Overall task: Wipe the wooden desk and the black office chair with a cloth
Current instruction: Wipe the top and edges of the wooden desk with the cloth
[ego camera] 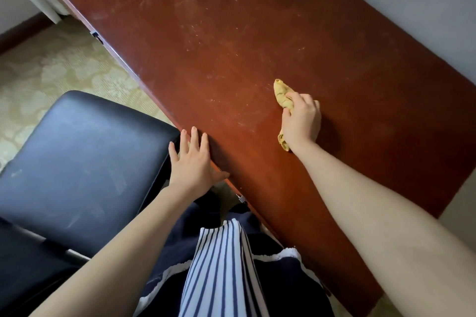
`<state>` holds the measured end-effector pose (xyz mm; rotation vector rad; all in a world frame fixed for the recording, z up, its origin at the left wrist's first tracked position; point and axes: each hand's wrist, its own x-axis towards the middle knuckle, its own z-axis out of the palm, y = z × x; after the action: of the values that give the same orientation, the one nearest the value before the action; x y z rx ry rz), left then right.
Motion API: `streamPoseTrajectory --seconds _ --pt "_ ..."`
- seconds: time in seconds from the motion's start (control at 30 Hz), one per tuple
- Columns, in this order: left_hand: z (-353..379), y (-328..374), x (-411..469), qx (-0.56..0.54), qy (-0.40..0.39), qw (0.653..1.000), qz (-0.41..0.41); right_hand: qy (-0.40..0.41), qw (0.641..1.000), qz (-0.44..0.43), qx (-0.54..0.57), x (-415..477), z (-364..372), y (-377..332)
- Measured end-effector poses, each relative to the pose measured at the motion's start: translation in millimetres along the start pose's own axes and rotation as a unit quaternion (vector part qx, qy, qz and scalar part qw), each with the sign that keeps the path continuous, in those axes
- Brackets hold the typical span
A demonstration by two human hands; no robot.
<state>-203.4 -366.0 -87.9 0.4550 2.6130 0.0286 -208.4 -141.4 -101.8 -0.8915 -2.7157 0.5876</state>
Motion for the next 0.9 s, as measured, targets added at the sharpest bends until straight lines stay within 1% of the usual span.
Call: streamPoseTrajectory --seconds 0.07,0.1,0.2,0.3,0.4,0.53,0.67,0.73,0.8,0.9 --pt "2 -5 -3 -0.005 0.002 1.000 -0.005 -0.010 1.000 0.011 0.012 -2 9 -14" --pt "4 -9 -5 -0.007 0.003 1.000 -0.010 -0.023 1.000 -0.002 0.017 -7 12 -20" --pt "8 -16 -9 -0.012 0.005 1.000 -0.022 -0.065 0.994 -0.076 0.035 -29 19 -35" --pt "10 -18 -10 -0.020 -0.003 0.999 -0.029 -0.103 0.979 -0.165 0.066 -54 21 -44" --pt "10 -17 -11 -0.028 -0.008 0.999 -0.026 -0.134 0.951 -0.262 0.098 -82 16 -41" --pt "6 -10 -7 -0.021 0.006 1.000 -0.022 -0.188 0.901 -0.371 0.125 -107 0 -11" --pt "3 -3 -4 -0.004 -0.001 1.000 -0.008 -0.218 0.843 -0.481 0.098 -110 -21 33" --pt "3 -1 -4 -0.010 0.003 1.000 -0.003 -0.220 0.826 -0.511 0.091 -107 -29 51" --pt "3 -2 -3 -0.031 0.007 0.999 0.006 -0.224 0.818 -0.521 0.097 -101 -32 59" --pt "0 -7 -2 -0.073 0.009 0.997 0.013 -0.238 0.797 -0.549 0.085 -90 -31 51"
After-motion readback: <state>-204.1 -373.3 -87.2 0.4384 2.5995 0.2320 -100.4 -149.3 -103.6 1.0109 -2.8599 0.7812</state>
